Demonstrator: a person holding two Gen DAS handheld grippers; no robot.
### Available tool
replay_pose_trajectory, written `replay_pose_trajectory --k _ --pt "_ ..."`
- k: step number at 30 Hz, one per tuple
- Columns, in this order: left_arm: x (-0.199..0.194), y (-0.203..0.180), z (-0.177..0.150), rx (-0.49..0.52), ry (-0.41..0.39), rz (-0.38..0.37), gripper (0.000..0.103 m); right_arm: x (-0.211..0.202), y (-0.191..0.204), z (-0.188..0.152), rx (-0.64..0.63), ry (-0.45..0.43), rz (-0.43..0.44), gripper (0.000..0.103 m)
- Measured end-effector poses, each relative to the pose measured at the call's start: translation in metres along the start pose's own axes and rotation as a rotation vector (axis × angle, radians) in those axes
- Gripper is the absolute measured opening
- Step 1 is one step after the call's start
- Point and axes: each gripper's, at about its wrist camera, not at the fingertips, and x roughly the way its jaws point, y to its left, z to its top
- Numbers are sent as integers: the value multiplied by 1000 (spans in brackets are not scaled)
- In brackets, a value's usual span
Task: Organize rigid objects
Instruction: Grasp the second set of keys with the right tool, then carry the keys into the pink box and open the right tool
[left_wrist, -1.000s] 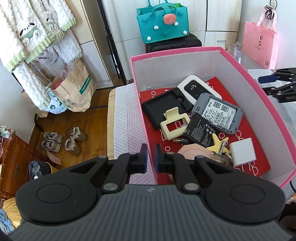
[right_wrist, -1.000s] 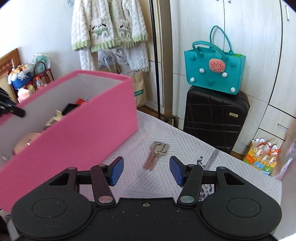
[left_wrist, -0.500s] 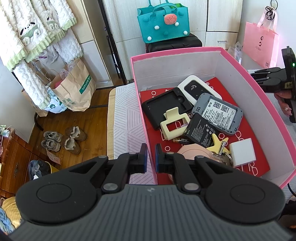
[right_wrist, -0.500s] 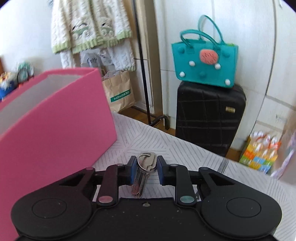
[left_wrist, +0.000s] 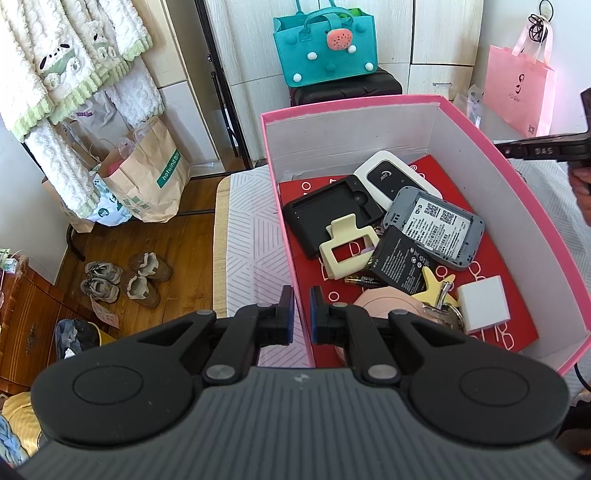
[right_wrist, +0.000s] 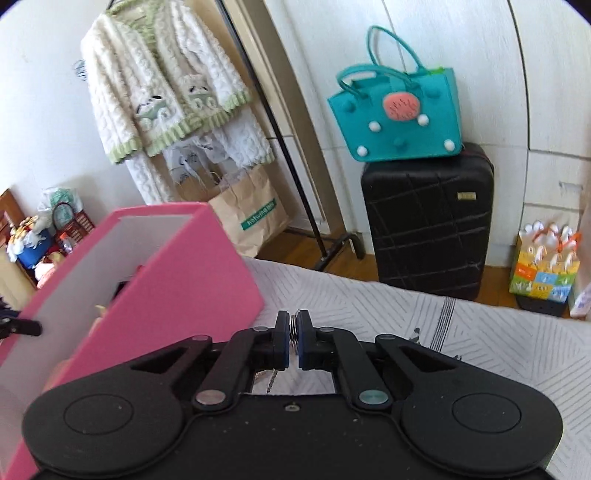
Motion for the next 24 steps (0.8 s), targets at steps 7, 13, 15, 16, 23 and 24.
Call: replay_pose_trajectory --k 7,13,15,16,23,24 --pt "0 0 1 -4 -3 -5 7 -41 30 14 -69 -93 9 6" --pt "0 0 1 0 -2 -6 7 -75 66 39 -134 -164 72 6" --pt "0 0 2 3 0 -7 7 -81 80 47 -156 -162 111 6" --pt "0 0 2 6 1 -7 7 -82 87 51 -162 -157 135 6" --pt "1 0 2 14 -1 -13 7 -54 132 61 -177 -65 303 6" --pt "1 0 2 15 -2 -16 7 -46 137 61 -172 -52 318 6"
